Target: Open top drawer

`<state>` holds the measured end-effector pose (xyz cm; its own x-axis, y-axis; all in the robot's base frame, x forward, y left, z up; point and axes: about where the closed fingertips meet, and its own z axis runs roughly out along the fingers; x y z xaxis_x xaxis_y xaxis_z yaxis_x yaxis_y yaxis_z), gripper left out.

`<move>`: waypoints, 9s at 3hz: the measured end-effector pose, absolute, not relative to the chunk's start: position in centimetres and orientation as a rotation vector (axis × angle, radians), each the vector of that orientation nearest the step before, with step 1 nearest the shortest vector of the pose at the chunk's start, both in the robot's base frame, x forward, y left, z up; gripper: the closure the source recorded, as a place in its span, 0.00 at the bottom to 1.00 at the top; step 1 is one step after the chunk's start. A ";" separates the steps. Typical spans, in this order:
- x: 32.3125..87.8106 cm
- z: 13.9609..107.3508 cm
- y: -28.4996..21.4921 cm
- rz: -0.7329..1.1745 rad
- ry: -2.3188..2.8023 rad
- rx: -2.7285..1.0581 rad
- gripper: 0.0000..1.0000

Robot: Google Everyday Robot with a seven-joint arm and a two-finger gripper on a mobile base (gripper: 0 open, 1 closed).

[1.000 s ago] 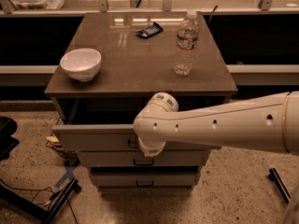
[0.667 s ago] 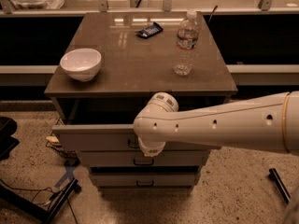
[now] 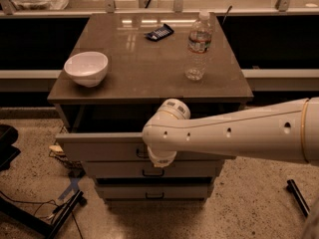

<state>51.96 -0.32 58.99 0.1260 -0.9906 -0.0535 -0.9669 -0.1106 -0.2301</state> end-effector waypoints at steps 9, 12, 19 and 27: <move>50.8 66.9 -1.4 -0.314 2.042 -2.120 0.00; 50.1 60.6 -2.2 -0.116 2.170 -2.069 0.00; 50.0 62.4 1.8 -0.137 2.033 -2.174 0.00; 50.0 59.4 1.6 0.000 1.991 -2.202 1.00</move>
Offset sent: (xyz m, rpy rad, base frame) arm 0.0046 0.0003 0.0254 -0.0334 -0.0507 0.0295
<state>50.03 1.60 59.42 0.1071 -0.9876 -0.1150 -0.9875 -0.0923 -0.1277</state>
